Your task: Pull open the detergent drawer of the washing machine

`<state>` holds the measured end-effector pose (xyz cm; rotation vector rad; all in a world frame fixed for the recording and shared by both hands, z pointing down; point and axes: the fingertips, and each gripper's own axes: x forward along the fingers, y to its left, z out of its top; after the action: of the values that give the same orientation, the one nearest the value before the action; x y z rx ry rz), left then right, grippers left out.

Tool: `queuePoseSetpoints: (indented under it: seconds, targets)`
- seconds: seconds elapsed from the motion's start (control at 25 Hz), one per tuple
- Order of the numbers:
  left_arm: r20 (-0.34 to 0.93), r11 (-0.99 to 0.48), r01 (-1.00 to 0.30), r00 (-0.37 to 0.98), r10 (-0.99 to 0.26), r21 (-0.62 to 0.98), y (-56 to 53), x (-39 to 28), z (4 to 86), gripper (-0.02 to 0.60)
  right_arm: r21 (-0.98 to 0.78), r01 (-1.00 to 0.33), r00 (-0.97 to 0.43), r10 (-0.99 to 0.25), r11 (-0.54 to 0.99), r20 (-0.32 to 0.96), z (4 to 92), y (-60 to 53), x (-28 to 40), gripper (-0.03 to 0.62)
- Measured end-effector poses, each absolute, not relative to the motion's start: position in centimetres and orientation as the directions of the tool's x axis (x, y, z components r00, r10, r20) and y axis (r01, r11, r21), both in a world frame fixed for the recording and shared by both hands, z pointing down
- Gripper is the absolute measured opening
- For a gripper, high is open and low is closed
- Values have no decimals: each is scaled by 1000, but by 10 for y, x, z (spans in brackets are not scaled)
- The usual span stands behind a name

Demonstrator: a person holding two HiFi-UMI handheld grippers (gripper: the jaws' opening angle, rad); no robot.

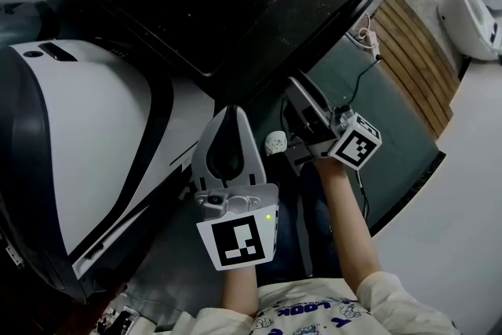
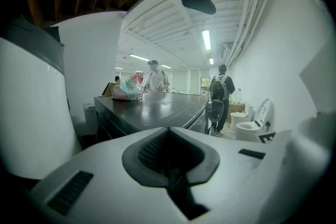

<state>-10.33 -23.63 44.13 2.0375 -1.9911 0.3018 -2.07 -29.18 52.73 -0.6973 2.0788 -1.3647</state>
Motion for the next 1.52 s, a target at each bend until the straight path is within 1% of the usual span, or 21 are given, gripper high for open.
queuePoseSetpoints:
  seconds: [0.32,0.52,0.76,1.12,1.52]
  targets:
    - [339,-20,-998,37,-940,53,-236,-103,442,14,-929,-55,-719,-660,367,-218,527,-296,-26,204]
    - [344,-22,-998,41,-938,58,-236,-103,443,14,-927,35,-726,-628,373,-280,524,-295,-30,207]
    - [350,-34,-997,54,-935,64,-234,-99,444,14,-919,104,-722,-606,380,-333,523,-296,-32,204]
    - [352,-40,-997,62,-934,71,-230,-99,442,14,-919,167,-696,-617,358,-367,523,-298,-31,202]
    - [331,-31,-996,58,-942,84,-226,-99,431,14,-919,167,-691,-622,358,-368,524,-291,-24,199]
